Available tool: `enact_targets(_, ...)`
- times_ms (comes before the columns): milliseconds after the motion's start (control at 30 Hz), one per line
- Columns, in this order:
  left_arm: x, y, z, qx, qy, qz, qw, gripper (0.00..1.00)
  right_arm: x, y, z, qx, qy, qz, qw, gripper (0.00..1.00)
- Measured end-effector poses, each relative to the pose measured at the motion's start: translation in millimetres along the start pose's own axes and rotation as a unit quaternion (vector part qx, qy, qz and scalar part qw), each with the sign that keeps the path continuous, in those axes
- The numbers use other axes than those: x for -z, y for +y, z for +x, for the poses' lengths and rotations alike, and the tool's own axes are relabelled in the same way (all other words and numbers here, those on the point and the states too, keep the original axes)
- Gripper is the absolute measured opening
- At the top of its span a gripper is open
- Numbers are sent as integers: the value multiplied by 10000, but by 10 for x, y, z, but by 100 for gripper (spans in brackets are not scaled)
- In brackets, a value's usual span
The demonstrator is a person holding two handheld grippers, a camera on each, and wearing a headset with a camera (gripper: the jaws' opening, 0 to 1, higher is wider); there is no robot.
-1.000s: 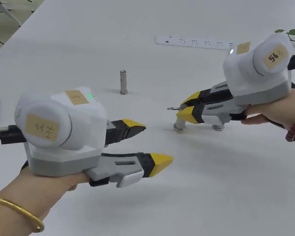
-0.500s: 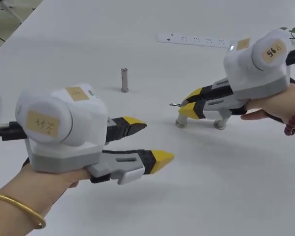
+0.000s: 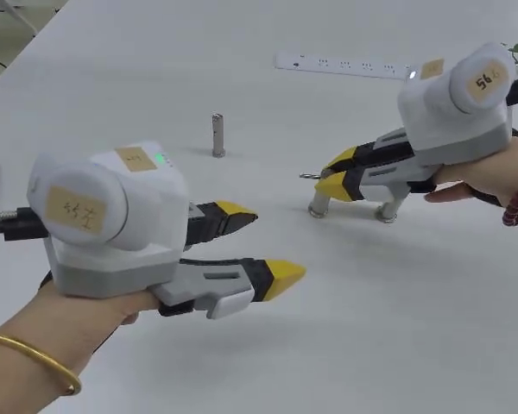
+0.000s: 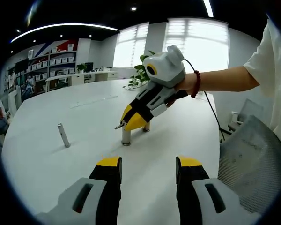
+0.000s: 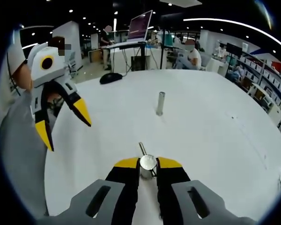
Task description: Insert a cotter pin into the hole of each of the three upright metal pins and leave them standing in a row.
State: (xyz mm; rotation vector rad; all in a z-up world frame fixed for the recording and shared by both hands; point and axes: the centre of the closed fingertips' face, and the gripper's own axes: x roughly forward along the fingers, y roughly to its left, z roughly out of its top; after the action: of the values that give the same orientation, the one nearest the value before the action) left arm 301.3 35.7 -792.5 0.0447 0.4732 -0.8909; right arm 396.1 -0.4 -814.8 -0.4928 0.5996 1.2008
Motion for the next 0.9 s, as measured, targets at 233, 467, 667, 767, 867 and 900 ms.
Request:
enact_targets(233, -11, -3, 0, 3, -16, 1, 10000, 45, -3, -10, 5, 40, -11, -3, 10000, 14)
enact_targets(467, -13, -1, -2, 1, -14, 7, 10000, 46, 44, -21, 26, 67, 121, 73, 9999, 16)
enact_targets(667, -20, 15, -19, -35, -19, 21, 10000, 47, 8, -1, 26, 68, -49, 232, 9997, 22)
enact_targets(767, -23, 16, -26, -46, -11, 38, 10000, 47, 0, -5, 13, 90, -39, 215, 9997, 26)
enact_targets(867, -43, 14, -36, -65, -46, 37, 10000, 48, -43, -18, -7, 113, -115, 233, 9996, 27)
enact_targets(900, -45, 15, -37, -69, -49, 37, 10000, 49, -63, -24, -15, 126, -141, 245, 9995, 28)
